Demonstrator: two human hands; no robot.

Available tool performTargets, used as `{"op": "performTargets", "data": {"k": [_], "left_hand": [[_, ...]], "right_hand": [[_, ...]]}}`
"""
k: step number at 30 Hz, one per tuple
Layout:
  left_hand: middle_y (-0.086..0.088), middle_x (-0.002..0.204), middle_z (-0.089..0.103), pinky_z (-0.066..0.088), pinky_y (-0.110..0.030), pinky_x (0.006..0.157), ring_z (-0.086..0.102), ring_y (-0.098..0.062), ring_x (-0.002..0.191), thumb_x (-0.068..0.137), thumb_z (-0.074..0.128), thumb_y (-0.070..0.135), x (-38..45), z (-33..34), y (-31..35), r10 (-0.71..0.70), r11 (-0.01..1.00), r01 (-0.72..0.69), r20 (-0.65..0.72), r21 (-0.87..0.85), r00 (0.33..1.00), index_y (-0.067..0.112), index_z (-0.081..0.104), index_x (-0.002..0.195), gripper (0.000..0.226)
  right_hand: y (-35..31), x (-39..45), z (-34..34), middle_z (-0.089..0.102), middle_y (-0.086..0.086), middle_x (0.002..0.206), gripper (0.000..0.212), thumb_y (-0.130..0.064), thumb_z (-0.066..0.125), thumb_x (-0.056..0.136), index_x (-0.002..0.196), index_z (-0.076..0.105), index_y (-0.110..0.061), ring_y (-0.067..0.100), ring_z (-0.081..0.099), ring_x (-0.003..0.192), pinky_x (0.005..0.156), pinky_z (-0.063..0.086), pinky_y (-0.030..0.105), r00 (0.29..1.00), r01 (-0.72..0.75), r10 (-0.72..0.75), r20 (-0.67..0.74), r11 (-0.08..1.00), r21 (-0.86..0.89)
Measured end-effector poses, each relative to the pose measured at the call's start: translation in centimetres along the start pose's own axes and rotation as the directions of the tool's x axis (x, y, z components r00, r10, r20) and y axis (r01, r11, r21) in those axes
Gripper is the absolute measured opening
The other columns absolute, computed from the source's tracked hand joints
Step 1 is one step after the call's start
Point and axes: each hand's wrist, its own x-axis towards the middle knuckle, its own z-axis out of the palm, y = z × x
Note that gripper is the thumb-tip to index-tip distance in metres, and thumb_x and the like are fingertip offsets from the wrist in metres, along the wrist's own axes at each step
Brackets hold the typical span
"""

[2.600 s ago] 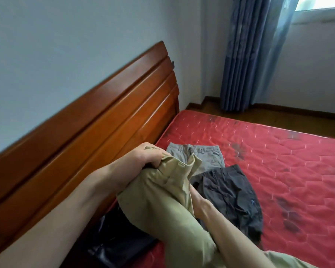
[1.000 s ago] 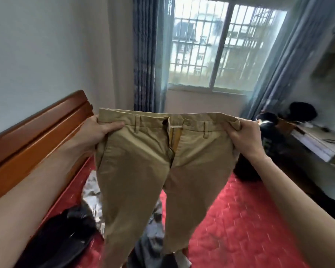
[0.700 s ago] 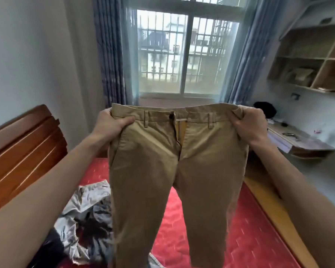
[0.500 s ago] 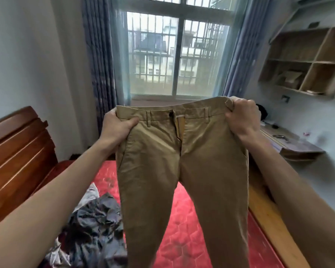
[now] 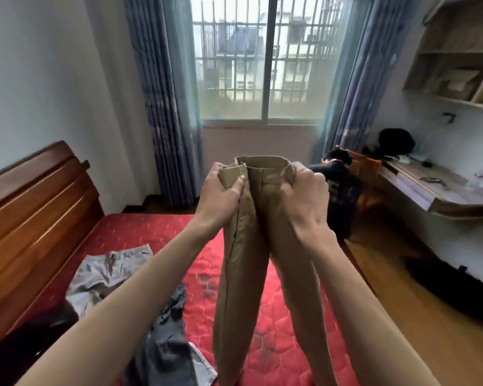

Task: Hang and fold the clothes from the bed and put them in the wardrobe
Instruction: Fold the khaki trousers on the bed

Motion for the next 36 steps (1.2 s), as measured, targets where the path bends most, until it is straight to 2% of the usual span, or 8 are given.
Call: {"op": "performTargets", "data": {"k": [7,11,15,19,23,29,32,36], "left_hand": [[-0.005,0.092,0.071,0.057,-0.039,0.085,0.066,-0.010,0.084,0.100,0.063,0.017,-2.1,1.2,0.4,0.045,0.994,-0.027,0.169,-0.106,0.985,0.012,0.058,0.110,0.012],[-0.001,0.089,0.065,0.053,-0.034,0.081,0.061,-0.009,0.083,0.104,0.056,0.016,-2.5,0.2,0.2,0.050,0.991,-0.025,0.188,-0.133,0.981,0.013,0.054,0.105,0.004],[-0.002,0.095,0.063,0.053,-0.025,0.080,0.063,-0.007,0.087,0.105,0.056,0.032,-3.0,-2.1,0.6,0.096,0.981,-0.048,0.257,-0.187,0.962,0.003,0.046,0.114,0.032],[-0.002,0.092,0.068,0.057,-0.032,0.078,0.067,-0.012,0.084,0.098,0.065,0.022,-2.4,-4.0,0.2,0.139,0.990,-0.128,0.238,-0.061,0.961,0.007,0.047,0.111,0.026],[0.003,0.083,0.055,0.046,-0.022,0.070,0.051,-0.005,0.073,0.101,0.045,0.001,-1.7,-6.0,-0.3,0.063,0.989,-0.045,0.128,-0.138,0.990,0.005,0.055,0.103,0.010],[-0.011,0.085,0.058,0.048,-0.034,0.077,0.055,-0.020,0.082,0.083,0.044,0.011,-1.4,-8.2,0.0,-0.071,0.885,0.159,0.209,-0.439,0.975,0.004,0.060,0.093,0.020],[-0.006,0.078,0.061,0.055,-0.026,0.067,0.062,-0.016,0.070,0.091,0.036,0.007,-1.1,-9.4,0.4,-0.153,0.808,0.251,0.222,-0.532,0.963,0.007,0.055,0.094,0.019],[-0.007,0.088,0.064,0.054,-0.038,0.083,0.061,-0.019,0.085,0.083,0.046,0.019,1.1,-11.2,-1.2,-0.178,0.888,0.224,0.150,-0.401,0.973,0.011,0.060,0.091,0.018]], "right_hand": [[-2.6,-3.9,2.9,0.059,0.003,0.095,0.037,-0.038,0.048,0.108,0.101,0.073,-0.011,0.020,0.063,0.082,0.076,0.044,0.028,0.999,-0.034,0.042,-0.007,0.888,0.459],[-3.3,-4.6,4.5,0.063,0.005,0.118,0.059,-0.061,0.027,0.107,0.121,0.073,-0.026,-0.009,0.060,0.107,0.102,0.042,0.016,0.975,-0.175,0.023,0.223,0.699,0.694],[-4.3,-5.0,5.7,0.052,0.005,0.150,0.080,-0.080,0.020,0.096,0.148,0.055,-0.031,0.008,0.051,0.140,0.123,0.035,0.040,0.932,-0.310,-0.025,0.361,0.461,0.832],[-4.5,-4.9,6.7,0.056,0.009,0.144,0.062,-0.069,0.027,0.101,0.142,0.060,-0.036,0.016,0.056,0.134,0.118,0.040,0.043,0.933,-0.300,-0.070,0.353,0.390,0.870],[-3.1,-3.8,7.2,0.066,-0.002,0.106,0.039,-0.026,0.045,0.108,0.144,0.057,-0.018,0.013,0.063,0.086,0.078,0.056,0.029,0.949,-0.284,-0.020,0.314,0.376,0.882],[0.0,-1.9,9.0,0.060,0.000,0.145,0.076,-0.049,0.076,0.086,0.153,0.046,-0.028,0.018,0.060,0.132,0.110,0.048,0.047,0.824,-0.494,-0.033,0.566,0.449,0.744],[0.8,-1.2,9.0,0.070,0.013,0.131,0.047,-0.034,0.074,0.091,0.133,0.065,-0.015,0.027,0.068,0.119,0.102,0.054,0.043,0.709,-0.633,-0.125,0.694,0.322,0.704],[0.8,-0.5,8.3,0.077,0.012,0.115,0.032,-0.019,0.077,0.090,0.120,0.071,-0.007,0.022,0.074,0.102,0.085,0.059,0.032,0.752,-0.606,-0.048,0.657,0.341,0.719]]}}
